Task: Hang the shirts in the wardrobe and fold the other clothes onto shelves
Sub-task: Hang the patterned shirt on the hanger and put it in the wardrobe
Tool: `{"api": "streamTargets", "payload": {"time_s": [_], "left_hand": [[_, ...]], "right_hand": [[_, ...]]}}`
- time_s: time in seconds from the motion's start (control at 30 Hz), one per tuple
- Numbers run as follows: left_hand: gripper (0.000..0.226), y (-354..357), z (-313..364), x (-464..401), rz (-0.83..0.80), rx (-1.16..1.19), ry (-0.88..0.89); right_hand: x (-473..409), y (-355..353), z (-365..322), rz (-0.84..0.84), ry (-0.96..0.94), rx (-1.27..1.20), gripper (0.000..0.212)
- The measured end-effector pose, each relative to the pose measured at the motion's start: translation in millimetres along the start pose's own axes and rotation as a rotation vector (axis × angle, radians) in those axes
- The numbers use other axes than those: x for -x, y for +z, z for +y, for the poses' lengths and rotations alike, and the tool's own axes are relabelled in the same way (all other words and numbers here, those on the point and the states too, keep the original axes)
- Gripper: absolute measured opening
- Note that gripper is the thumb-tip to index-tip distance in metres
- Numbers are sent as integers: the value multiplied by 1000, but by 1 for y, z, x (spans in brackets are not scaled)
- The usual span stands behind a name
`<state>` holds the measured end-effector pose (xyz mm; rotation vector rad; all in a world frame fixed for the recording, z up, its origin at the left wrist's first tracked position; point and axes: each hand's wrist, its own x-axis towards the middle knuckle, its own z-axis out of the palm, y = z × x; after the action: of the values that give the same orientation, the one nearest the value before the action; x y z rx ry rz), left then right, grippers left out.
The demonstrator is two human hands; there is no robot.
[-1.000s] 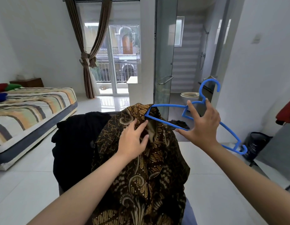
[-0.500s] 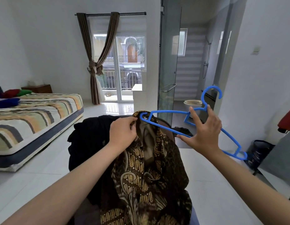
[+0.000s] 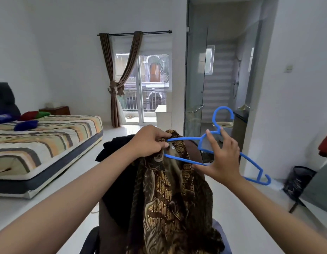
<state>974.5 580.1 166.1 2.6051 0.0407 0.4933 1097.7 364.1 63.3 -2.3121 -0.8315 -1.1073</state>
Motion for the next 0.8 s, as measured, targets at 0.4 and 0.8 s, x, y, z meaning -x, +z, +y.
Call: {"api": "streamTargets", "payload": {"time_s": [0.4,0.8], "left_hand": [[52,-12,40,24,-5,-67,209],[43,-18,40,25,121,260,246]], "right_hand": [[-20,-51,-47,85,-202,6,112],[9,-58,-43,227,-256,-178,71]]}}
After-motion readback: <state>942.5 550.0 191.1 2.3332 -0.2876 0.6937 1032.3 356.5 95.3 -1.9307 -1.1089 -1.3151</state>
